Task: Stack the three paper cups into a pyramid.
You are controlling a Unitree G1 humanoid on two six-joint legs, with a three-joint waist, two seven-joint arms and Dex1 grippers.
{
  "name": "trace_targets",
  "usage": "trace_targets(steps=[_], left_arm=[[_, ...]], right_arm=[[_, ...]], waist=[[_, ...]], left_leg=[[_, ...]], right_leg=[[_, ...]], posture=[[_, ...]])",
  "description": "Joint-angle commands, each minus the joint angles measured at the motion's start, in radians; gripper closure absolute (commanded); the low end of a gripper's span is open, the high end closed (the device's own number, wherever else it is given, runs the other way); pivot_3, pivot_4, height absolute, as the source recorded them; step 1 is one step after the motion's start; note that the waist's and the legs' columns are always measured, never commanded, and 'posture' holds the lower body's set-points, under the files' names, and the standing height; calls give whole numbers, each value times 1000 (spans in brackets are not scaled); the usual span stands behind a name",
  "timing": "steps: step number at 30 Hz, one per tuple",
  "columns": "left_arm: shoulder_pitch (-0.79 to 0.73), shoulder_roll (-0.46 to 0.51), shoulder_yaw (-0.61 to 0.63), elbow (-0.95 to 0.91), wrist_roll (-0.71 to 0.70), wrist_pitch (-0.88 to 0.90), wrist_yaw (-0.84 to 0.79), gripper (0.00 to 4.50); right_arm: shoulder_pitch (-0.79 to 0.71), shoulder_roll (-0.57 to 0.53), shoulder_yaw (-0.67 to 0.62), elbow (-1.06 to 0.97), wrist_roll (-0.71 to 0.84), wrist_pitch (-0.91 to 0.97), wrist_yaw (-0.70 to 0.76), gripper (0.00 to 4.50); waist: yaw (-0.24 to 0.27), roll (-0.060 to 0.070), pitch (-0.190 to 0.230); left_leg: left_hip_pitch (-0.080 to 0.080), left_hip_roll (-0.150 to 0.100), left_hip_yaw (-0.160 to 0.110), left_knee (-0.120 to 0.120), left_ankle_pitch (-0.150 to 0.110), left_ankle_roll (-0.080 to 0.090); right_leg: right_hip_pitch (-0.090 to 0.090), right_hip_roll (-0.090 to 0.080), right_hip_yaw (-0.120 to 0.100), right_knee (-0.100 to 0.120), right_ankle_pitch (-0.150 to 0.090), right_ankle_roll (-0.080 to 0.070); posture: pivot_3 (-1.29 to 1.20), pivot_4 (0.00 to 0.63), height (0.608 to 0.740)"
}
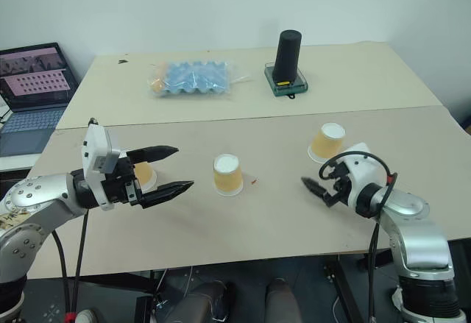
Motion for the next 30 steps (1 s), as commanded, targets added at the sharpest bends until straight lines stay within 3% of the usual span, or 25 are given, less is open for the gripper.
trace_targets(steps=[1,11,30], left_arm=[[-22,5,-1,-17,-13,-6,-11,0],[-48,8,-12,6,-9,-5,-33,0],[-33,8,8,0,-13,-3,-13,0]], right_arm=[[-24,39,-6,-28,-79,-39,-157,13],[-209,160,-6,148,-164,-200,-379,13],[-289,219,-20,365,-78,-290,-362,13]], waist=[[2,0,0],[-3,0,0],[-17,0,0]], left_leg=[[0,0,0,0,0,0],[0,1,1,0,3,-4],[1,3,1,0,5,-8]], right_leg=[[0,0,0,0,0,0],[0,3,1,0,1,-1],[0,5,2,0,2,-3]], posture=[[0,150,728],[0,150,728],[0,150,728]])
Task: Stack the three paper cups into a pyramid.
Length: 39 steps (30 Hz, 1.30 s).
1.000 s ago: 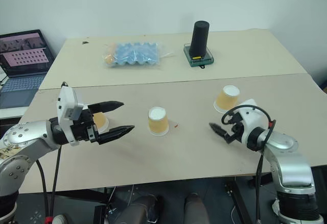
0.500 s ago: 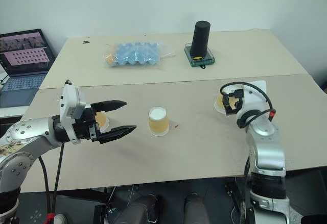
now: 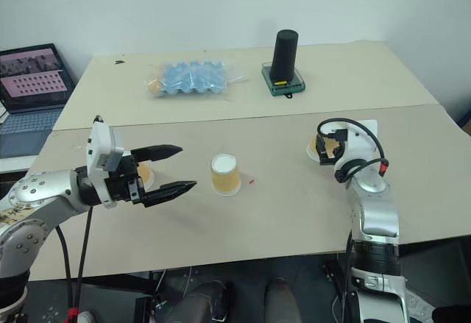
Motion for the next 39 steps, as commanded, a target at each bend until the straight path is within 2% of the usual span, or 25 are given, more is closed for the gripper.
trace_targets(steps=[1,12,25,26,27,30,31,39], left_arm=[[-3,6,32,-20,-14,-5,5,0],[10,5,33,-28,-13,-4,14,0],[13,6,39,-34,-24,5,31,0],[12,6,38,-33,-24,6,32,0],[11,6,38,-32,-24,6,33,0],[9,5,36,-31,-25,7,34,0],[9,6,36,-31,-24,7,34,0],[5,6,28,-29,-25,6,41,0]], right_arm=[[-33,-1,-22,14,17,-56,3,13],[-111,-11,-13,97,23,-106,4,13],[-109,-8,-3,97,21,-111,12,13],[-109,-8,-3,95,20,-112,13,509],[-110,-7,-3,94,21,-111,12,631],[-111,-9,2,91,21,-105,21,1628],[-111,-10,5,90,21,-103,25,1817],[-125,-36,13,38,31,-98,59,1845]], waist=[[-4,0,0],[-8,0,0],[-8,0,0],[-8,0,0],[-8,0,0],[-8,0,0],[-8,0,0],[-8,0,0]], left_leg=[[0,0,0,0,0,0],[0,1,1,0,0,0],[0,1,1,0,0,0],[0,1,1,0,0,0],[0,1,1,0,0,0],[0,1,1,0,0,0],[0,1,1,0,0,0],[0,1,1,0,0,0]], right_leg=[[0,0,0,0,0,0],[0,1,1,0,0,-1],[-1,2,1,0,1,-1],[-1,2,1,0,1,-1],[-1,2,1,0,1,-1],[-1,2,1,0,1,-1],[-1,2,1,0,1,-1],[-1,2,1,0,1,-1]], posture=[[0,150,728],[0,150,728],[0,150,728],[0,150,728],[0,150,728],[0,150,728],[0,150,728],[0,150,728]])
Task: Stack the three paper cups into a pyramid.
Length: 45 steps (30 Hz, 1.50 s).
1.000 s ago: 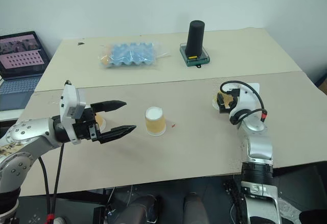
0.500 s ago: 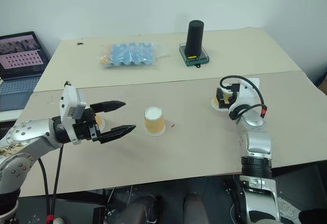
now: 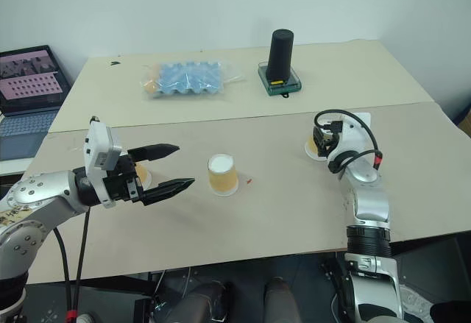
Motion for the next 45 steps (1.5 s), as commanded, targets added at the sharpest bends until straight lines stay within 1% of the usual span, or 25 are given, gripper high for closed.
trace_targets(steps=[1,4,5,7,10,12,15,20,27,29,38,45], left_arm=[[-9,6,13,-26,-7,-1,5,0],[-9,7,12,-23,-6,-1,5,0],[-9,7,12,-23,-6,-1,5,0],[-10,7,11,-25,-10,1,4,0],[-15,6,8,-22,-11,2,2,0],[-21,4,7,-20,-14,4,1,0],[-26,4,7,-19,-16,7,-1,0],[-28,6,8,-24,-23,12,1,0],[-23,13,14,-30,-30,16,5,0],[-20,15,17,-31,-29,16,5,0],[-16,21,25,-36,-34,18,13,0],[-23,20,21,-30,-31,17,18,0]], right_arm=[[-40,-60,-11,-113,38,-18,75,1845],[-64,-150,-16,-214,181,39,290,1845],[-65,-170,-13,-232,210,55,331,1845],[-65,-221,-4,-275,286,105,434,1845],[-47,-290,21,-323,403,151,629,1845],[-36,-320,55,-334,432,154,729,1845],[-17,-341,128,-320,410,126,825,1845],[-45,-330,257,-189,243,7,838,1845],[-93,-306,319,-46,131,-123,863,1845],[-103,-290,323,-27,122,-133,861,1845],[-101,-232,335,-66,116,-115,856,1845],[-104,-204,348,-54,92,-120,850,1845]], waist=[[0,0,0],[0,1,0],[0,1,0],[-1,0,0],[0,0,0],[1,0,0],[0,0,0],[2,0,0],[2,0,0],[2,0,0],[2,0,0],[2,0,0]], left_leg=[[0,0,0,0,0,0],[-1,0,0,0,0,1],[-1,0,0,0,-3,4],[0,1,0,0,-4,5],[0,4,0,0,-5,6],[0,4,1,0,-5,6],[0,4,1,0,-6,6],[0,5,2,0,-5,6],[-1,5,2,0,-5,4],[0,5,2,0,-5,4],[0,5,2,0,-5,4],[0,5,2,0,-5,4]], right_leg=[[0,0,0,0,0,0],[0,0,0,0,0,0],[0,0,0,-1,0,0],[0,1,0,-1,0,0],[1,3,-1,-2,0,0],[1,3,-1,-2,0,0],[1,3,-1,-2,0,-1],[1,2,0,-2,1,-1],[0,3,0,-2,1,-1],[0,3,0,-2,1,-1],[0,3,0,-2,1,-2],[0,3,0,-1,1,-2]], posture=[[0,150,728],[0,150,728],[0,150,728],[0,150,728],[0,150,728],[0,150,728],[0,150,728],[0,150,728],[0,150,728],[0,150,728],[0,150,728],[0,150,728]])
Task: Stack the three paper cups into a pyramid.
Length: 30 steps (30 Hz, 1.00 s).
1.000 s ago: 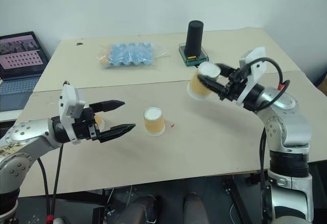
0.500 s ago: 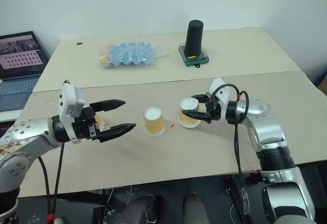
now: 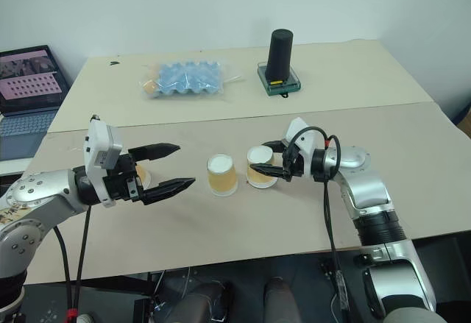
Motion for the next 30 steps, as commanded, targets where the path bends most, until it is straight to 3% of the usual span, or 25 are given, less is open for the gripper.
trace_targets(steps=[1,24,25,30], left_arm=[[-11,10,23,-26,-11,1,5,0],[-10,18,28,-28,-17,6,15,0],[-11,18,28,-27,-16,6,14,0],[-11,18,27,-21,-10,2,12,0]], right_arm=[[-20,9,-5,-35,-3,-13,-7,1845],[-27,49,6,-10,-34,-5,-38,1845],[-27,49,4,-11,-30,0,-37,1366],[-27,42,-3,-28,-23,7,-34,47]], waist=[[0,0,0],[-1,0,0],[-1,0,0],[-1,0,0]], left_leg=[[0,0,0,0,0,0],[0,0,0,0,0,-1],[0,0,0,0,0,-1],[0,0,0,0,0,-1]], right_leg=[[0,0,0,0,0,0],[0,0,0,0,0,0],[0,0,0,0,0,0],[0,0,0,0,0,0]], posture=[[0,150,728],[0,150,728],[0,150,728],[0,150,728]])
